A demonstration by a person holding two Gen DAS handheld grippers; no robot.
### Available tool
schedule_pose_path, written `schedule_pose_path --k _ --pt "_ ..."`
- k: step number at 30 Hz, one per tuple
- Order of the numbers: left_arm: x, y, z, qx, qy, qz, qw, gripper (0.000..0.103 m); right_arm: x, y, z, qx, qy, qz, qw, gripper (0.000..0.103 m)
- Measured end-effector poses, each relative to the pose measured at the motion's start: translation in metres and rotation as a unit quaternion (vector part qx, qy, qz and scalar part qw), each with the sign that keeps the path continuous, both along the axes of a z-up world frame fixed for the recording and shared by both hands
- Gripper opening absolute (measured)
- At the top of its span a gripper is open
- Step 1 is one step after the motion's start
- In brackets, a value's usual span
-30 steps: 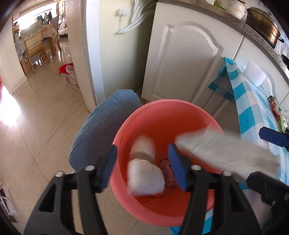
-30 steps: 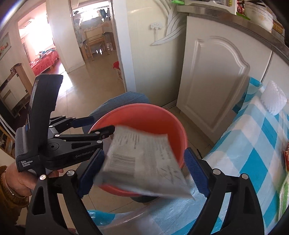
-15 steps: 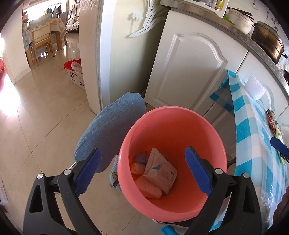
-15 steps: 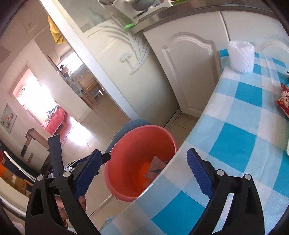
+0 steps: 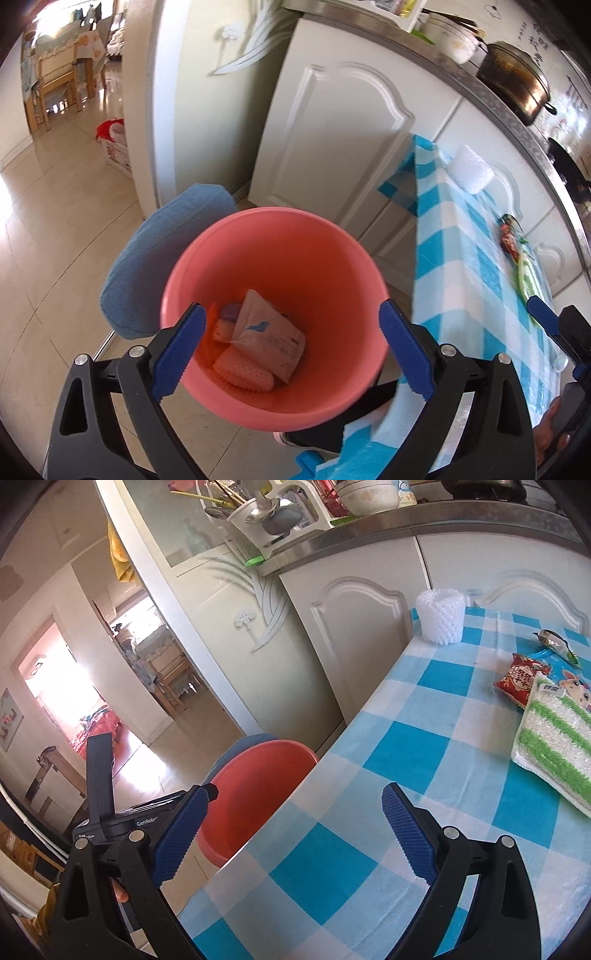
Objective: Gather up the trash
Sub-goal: 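Move both open grippers back over the table toward the snack wrappers, then grasp the green snack wrapper with the left gripper and lift it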
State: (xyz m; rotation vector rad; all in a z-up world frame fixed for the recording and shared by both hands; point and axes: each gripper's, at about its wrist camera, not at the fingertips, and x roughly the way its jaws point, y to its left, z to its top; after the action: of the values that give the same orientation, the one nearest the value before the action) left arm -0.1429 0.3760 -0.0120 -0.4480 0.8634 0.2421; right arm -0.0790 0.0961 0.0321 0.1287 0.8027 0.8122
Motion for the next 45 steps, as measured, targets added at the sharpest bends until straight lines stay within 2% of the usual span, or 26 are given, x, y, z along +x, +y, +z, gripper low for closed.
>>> schedule_pose_path --k 15,22,26,30,32,38,45 --pt "0.018 -0.081 0.034 0.001 -0.019 -0.083 0.9964 0.095 -0.009 -0.082 0.010 0.038 -0.037 -0.077 0.996 0.094" --pt "0.051 -0.133 0.074 0.021 -0.048 -0.138 0.9890 0.095 -0.003 -0.139 0.012 0.071 -0.038 -0.137 0.987 0.094" --pt "0.089 -0.171 0.097 0.001 -0.060 -0.179 0.9820 0.095 0.006 -0.171 0.008 0.091 -0.023 -0.167 0.981 0.094" --pt "0.146 -0.219 0.107 -0.030 -0.049 -0.218 0.9744 0.095 0.012 -0.196 0.007 0.109 -0.015 -0.188 0.976 0.094" --pt "0.178 -0.244 0.107 -0.033 -0.038 -0.224 0.9732 0.095 0.011 -0.204 0.006 0.114 -0.015 -0.194 0.974 0.094" --pt "0.261 -0.308 0.089 -0.034 0.001 -0.249 0.9679 0.095 0.006 -0.214 0.009 0.113 -0.028 -0.193 0.974 0.094" --pt "0.332 -0.344 0.058 -0.014 0.060 -0.225 0.9723 0.095 0.006 -0.219 0.006 0.121 -0.026 -0.181 0.976 0.094"
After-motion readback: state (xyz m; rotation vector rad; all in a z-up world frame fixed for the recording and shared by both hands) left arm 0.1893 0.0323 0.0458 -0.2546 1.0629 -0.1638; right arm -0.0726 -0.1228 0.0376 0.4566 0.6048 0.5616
